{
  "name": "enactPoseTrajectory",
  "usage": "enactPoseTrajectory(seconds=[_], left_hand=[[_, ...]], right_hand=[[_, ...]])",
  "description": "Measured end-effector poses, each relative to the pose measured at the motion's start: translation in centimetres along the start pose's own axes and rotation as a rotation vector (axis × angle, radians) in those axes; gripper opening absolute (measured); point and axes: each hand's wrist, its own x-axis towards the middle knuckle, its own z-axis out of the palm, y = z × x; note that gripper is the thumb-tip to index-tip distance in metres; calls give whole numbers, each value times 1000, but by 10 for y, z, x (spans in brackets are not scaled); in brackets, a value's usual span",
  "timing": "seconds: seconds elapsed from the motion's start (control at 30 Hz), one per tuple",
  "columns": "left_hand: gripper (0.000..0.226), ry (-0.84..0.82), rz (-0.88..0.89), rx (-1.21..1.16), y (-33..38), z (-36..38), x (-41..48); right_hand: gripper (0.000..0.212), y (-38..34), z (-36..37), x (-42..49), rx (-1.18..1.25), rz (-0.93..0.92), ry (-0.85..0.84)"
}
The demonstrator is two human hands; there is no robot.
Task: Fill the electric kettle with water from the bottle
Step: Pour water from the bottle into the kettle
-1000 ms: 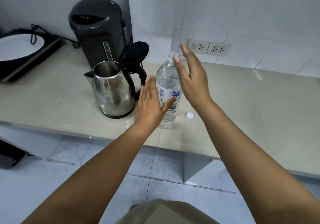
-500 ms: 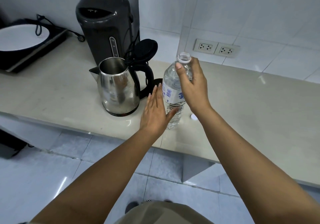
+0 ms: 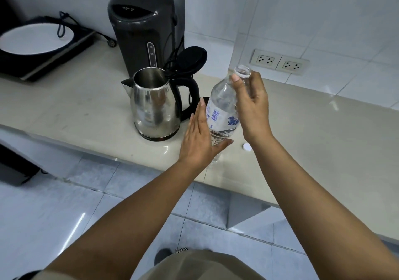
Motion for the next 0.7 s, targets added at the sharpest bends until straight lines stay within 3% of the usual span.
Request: enactPoseTrajectory(seconds=[0.2, 0.5, 0.7], left_hand=[[120, 181, 8, -26, -10, -32, -13], [117, 366, -29, 93, -30, -94, -34], [111, 386, -125, 98, -41, -124, -43]], right_hand=[[4, -14, 26, -7, 221, 98, -111], [6, -35, 90, -26, 366, 153, -318], [12, -36, 126, -32, 287, 87, -336]])
